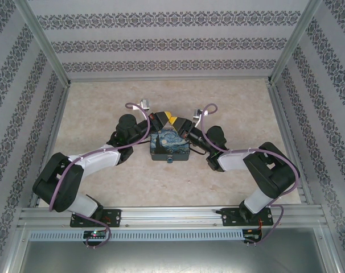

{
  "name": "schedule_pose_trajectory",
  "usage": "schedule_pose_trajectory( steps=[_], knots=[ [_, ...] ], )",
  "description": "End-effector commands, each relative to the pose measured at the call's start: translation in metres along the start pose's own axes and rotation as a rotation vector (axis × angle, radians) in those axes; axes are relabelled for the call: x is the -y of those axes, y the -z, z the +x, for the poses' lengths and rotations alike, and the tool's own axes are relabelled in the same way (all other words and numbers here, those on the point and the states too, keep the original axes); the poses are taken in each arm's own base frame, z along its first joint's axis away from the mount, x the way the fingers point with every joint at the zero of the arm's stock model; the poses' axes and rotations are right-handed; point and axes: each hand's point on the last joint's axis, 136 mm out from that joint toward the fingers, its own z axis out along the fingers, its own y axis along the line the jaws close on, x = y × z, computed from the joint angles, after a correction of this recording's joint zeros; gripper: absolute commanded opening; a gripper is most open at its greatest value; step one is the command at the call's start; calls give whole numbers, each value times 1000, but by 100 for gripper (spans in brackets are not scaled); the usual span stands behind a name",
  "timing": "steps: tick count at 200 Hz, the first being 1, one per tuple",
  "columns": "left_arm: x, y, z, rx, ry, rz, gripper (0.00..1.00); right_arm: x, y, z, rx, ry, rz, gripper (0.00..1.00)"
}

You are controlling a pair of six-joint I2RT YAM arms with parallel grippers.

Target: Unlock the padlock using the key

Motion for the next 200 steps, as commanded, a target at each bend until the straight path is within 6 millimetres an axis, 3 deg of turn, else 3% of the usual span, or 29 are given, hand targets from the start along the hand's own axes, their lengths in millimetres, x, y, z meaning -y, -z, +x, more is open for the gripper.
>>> schedule_pose_trajectory(
  steps=[1, 83, 149, 200],
  knots=[
    [7, -5, -10, 17, 0, 17, 0, -11, 1, 10, -32, 17, -55, 30],
    [4, -4, -9, 11, 2, 9, 0, -9, 4, 12, -33, 16, -47, 20],
    [4, -1, -8, 16, 7, 6, 0, -2, 6, 8, -17, 10, -29, 0],
    [4, 4, -9, 31, 18, 4, 0, 7, 13, 0, 22, 0, 4, 0]
  ],
)
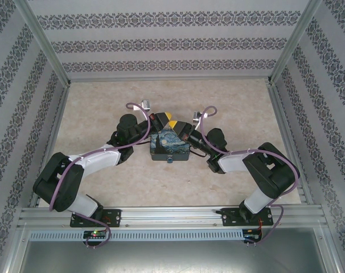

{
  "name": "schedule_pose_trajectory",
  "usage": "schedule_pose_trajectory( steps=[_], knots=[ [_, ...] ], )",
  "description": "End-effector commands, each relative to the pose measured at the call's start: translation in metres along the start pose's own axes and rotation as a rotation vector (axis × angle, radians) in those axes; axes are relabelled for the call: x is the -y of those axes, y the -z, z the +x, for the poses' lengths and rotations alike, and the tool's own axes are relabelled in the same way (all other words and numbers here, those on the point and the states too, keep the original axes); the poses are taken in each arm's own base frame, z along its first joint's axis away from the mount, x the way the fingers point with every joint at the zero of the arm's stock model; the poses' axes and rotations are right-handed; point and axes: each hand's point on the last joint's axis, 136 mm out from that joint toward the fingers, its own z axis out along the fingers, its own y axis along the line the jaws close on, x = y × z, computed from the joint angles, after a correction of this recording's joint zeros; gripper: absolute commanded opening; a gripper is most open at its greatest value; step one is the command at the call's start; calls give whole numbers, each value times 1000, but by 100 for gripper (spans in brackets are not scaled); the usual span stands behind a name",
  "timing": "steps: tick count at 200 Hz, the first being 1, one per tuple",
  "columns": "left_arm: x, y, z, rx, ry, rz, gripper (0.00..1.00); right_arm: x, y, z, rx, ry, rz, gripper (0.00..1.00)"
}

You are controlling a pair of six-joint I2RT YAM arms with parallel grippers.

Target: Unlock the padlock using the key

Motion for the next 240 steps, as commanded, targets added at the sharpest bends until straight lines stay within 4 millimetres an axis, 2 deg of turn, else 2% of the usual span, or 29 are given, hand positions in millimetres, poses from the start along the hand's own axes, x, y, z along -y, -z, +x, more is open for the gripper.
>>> schedule_pose_trajectory(
  steps=[1, 125, 130, 153, 169, 240],
  knots=[
    [9, 5, -12, 46, 1, 27, 0, 3, 6, -9, 43, 6, 0, 0],
    [3, 11, -16, 87, 31, 0, 0, 12, 11, -15, 93, -8, 36, 0],
    [1, 12, -16, 91, 33, -11, 6, 12, 11, -15, 93, -6, 35, 0],
    [-5, 18, -21, 126, 35, -63, 47, 12, 12, -14, 89, -7, 36, 0],
    [-6, 22, -24, 140, 30, -87, 63, 12, 12, -13, 86, -7, 36, 0],
    [-5, 23, -22, 107, 8, -118, 86, 14, 13, -11, 78, -8, 43, 0]
  ],
)
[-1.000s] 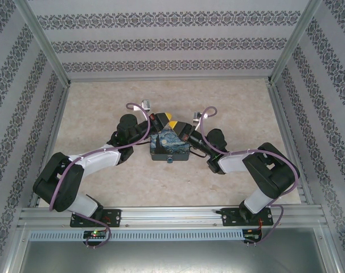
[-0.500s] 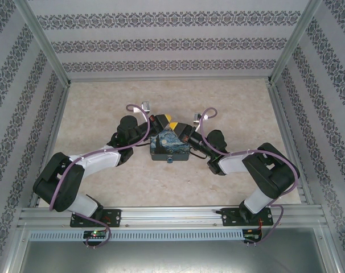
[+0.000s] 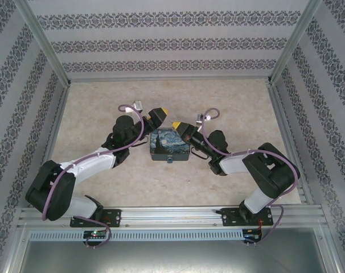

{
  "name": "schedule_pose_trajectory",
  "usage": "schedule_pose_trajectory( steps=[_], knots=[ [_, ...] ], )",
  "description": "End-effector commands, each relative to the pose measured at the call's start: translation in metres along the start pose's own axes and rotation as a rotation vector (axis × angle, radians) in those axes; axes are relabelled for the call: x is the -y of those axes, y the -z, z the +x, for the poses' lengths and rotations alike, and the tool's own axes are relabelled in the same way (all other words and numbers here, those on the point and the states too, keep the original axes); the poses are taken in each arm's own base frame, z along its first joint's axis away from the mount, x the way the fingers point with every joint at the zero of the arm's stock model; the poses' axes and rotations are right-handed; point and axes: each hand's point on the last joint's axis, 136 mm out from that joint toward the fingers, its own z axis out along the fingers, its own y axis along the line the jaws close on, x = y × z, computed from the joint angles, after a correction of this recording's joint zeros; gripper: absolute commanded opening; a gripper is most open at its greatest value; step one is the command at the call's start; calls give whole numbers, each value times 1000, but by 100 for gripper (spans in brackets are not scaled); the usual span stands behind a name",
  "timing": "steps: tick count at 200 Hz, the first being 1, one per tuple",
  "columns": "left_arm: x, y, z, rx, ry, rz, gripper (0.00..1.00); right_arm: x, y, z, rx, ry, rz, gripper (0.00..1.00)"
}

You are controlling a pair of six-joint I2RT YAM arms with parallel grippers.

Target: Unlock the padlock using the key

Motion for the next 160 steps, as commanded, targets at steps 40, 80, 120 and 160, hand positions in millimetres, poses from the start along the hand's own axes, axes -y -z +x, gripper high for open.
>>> schedule_pose_trajectory(
  steps=[40, 80, 120, 160],
  knots=[
    [-2, 18, 13, -96, -80, -69, 98, 4, 15, -1, 5, 35, 44, 0],
    [-19, 55, 42, -180, -126, -131, 100, 11, 30, 4, -20, 79, 130, 0],
    [-47, 90, 77, -276, -194, -231, 100, 24, 47, 5, -2, 101, 250, 0],
    [-69, 107, 104, -357, -250, -276, 96, 34, 59, 12, -25, 225, 479, 0]
  ],
)
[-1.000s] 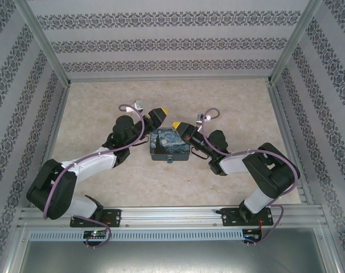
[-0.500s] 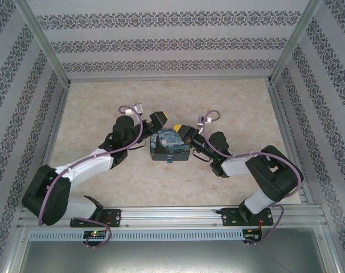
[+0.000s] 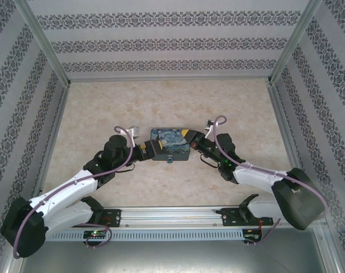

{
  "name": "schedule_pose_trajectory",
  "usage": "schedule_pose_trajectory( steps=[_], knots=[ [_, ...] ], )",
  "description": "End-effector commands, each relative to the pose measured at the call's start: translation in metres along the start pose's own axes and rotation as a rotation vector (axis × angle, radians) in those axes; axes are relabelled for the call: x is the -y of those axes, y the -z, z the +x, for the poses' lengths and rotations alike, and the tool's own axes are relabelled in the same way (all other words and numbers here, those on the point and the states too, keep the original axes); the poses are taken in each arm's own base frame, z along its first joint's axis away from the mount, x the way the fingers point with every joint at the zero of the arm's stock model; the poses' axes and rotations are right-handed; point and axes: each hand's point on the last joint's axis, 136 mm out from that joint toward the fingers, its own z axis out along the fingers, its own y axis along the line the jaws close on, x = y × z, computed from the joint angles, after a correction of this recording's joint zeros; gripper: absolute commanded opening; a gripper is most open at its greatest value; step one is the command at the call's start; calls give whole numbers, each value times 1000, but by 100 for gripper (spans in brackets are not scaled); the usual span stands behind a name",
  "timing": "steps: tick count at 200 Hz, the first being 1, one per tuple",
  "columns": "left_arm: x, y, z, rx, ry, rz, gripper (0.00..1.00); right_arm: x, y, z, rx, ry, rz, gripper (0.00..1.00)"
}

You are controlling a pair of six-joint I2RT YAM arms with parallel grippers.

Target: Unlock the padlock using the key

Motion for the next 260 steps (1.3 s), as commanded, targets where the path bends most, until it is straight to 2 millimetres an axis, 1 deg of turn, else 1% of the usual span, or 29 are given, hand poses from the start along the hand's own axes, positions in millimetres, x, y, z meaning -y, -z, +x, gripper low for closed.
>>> schedule_pose_trajectory(
  steps=[1, 42, 55, 72, 91, 101, 121, 149, 178, 224, 242, 260],
  knots=[
    [-19, 2, 24, -65, -69, -64, 96, 17, 6, 6, -12, 127, 202, 0],
    [-33, -10, 42, -93, -110, -69, 92, 19, 25, -3, -12, 307, 451, 0],
    [-35, -14, 46, -96, -125, -64, 90, 16, 26, -7, -11, 354, 486, 0],
    [-36, -20, 51, -103, -152, -57, 85, 13, 22, -8, -7, 358, 469, 0],
    [-35, -27, 58, -116, -190, -42, 79, 9, 14, -8, -7, 323, 405, 0],
    [-34, -31, 61, -125, -208, -39, 76, 11, 10, -8, -8, 294, 383, 0],
    [-36, -38, 66, -129, -246, -41, 74, 14, 2, -11, -2, 237, 327, 0],
    [-38, -50, 68, -131, -284, -51, 69, 21, -4, -17, 27, 157, 284, 0],
    [-41, -65, 72, -141, -322, -64, 68, 22, -10, -16, 29, 136, 262, 0],
    [-42, -88, 83, -150, -381, -86, 67, 31, -12, -15, 37, 122, 276, 0],
    [-44, -94, 86, -142, -406, -99, 67, 34, -12, -16, 35, 121, 281, 0],
    [-50, -97, 84, -120, -420, -121, 65, 37, -12, -16, 36, 118, 288, 0]
  ],
)
